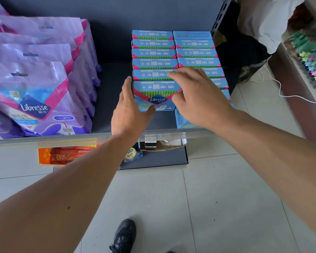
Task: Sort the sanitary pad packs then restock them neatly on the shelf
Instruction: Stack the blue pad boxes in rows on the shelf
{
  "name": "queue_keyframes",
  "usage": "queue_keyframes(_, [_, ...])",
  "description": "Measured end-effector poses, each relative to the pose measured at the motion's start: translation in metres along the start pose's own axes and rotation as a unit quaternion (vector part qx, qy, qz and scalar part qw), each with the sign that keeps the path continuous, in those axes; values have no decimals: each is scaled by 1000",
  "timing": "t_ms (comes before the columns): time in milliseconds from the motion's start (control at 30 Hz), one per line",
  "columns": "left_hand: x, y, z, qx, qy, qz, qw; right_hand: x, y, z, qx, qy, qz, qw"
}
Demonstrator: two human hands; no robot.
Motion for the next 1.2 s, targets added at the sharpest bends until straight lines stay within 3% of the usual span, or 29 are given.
queue_keyframes(300, [-31,-29,43,69,-107,-100,987,-36,14,13,-55,-75,19,995])
queue_keyframes(467, [-72,-70,65,26,-140,-167,976,-79,18,26,-61,-126,5,990])
queue_keyframes(700, [-139,-125,39,13,-35,-214,976,-168,-2,43,0,-168,-50,984])
queue_keyframes(933, [-227,-169,-41,-4,99,-295,950,-301,-53,20,-9,-158,-227,961])
queue_keyframes(1200, [-367,-189,-125,72,297,-374,876,-505,-88,-38,52,-174,-462,868])
Point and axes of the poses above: each hand's wrist, its own x-axis towards the middle knuckle, its own z-axis out of the back of the hand, y = z × x, the point moved 5 cm from there along x, towards the middle knuckle, and after that the axes turned 11 degrees about x, right-handed, at the moved point
